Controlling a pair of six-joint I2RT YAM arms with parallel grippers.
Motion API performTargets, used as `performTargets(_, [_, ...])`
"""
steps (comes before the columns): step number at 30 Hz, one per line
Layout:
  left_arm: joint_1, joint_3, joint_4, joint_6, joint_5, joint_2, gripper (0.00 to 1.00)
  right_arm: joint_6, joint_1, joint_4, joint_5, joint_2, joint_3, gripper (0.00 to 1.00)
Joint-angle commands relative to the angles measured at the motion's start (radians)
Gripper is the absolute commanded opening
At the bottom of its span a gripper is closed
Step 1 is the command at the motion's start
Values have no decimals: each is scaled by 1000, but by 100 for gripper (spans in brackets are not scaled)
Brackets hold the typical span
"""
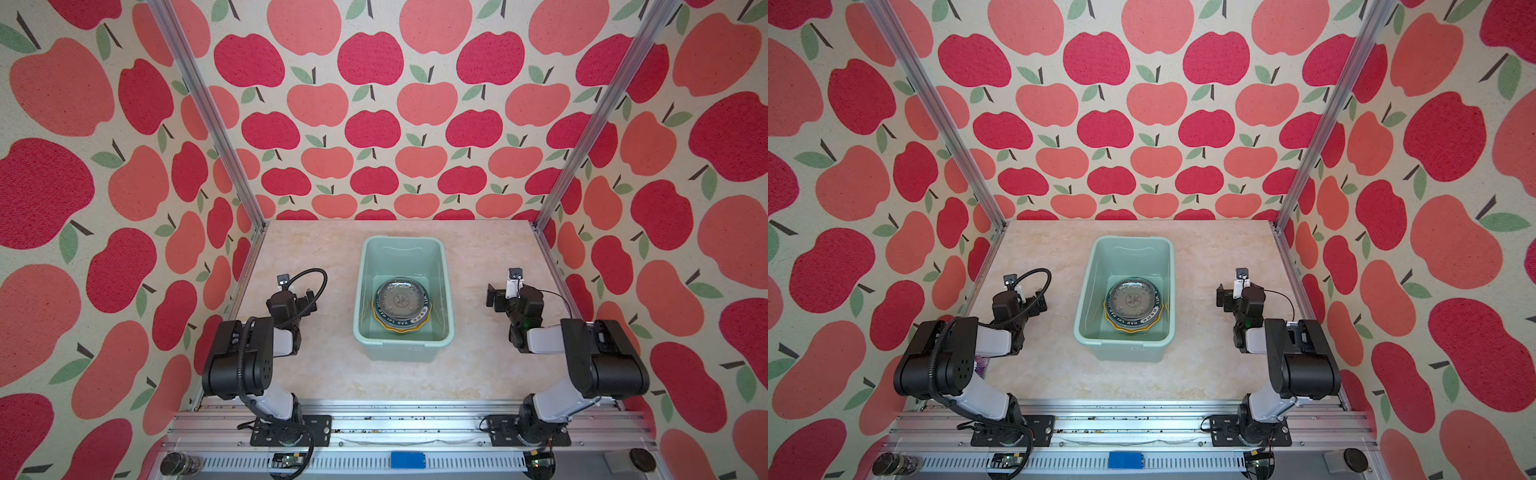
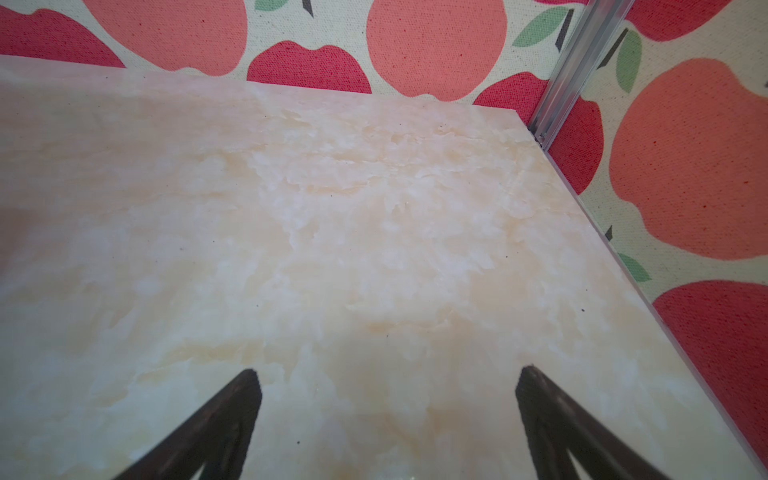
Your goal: Place the plates into the plastic bin on the countertop
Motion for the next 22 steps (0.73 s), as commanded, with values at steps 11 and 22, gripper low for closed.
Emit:
performTargets(11, [-16, 4, 83, 23, -53, 7, 99, -38, 28, 87, -13, 10, -31, 99])
performTargets(22, [-17, 4, 84, 23, -56, 7, 99, 2, -24, 49, -104, 5, -15, 99])
